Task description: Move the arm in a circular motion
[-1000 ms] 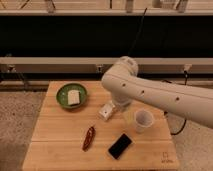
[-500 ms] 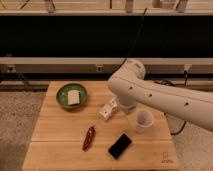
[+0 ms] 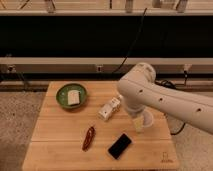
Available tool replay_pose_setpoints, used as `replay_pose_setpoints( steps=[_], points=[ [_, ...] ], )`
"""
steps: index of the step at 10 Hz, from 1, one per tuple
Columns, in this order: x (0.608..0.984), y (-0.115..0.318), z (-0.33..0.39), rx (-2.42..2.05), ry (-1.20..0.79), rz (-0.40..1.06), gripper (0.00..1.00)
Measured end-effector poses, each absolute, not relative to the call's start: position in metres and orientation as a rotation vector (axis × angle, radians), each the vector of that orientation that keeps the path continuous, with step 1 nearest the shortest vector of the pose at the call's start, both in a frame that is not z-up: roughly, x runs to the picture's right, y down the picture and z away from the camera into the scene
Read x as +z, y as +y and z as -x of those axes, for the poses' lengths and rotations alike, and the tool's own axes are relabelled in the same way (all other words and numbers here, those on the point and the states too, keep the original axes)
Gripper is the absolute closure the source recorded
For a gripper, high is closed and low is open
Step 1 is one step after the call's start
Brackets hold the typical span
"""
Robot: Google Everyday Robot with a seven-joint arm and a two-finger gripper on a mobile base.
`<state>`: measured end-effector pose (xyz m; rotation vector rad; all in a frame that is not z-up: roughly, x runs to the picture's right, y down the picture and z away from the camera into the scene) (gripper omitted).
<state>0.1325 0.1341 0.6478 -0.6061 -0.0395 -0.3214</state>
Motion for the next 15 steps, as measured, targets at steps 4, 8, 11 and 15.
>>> replay_pose_setpoints(
  steps=[4, 8, 11, 15],
  points=[
    [0.642, 0.144, -0.167, -0.238, -0.041, 0.621, 0.20],
    [0.643, 0.144, -0.208, -0.177, -0.033, 0.625, 0.20],
    [0.652, 0.140, -0.256, -0.118, -0.020, 0.634, 0.20],
    [0.662, 0.136, -0.291, -0.067, -0.011, 0.644, 0.20]
  ],
)
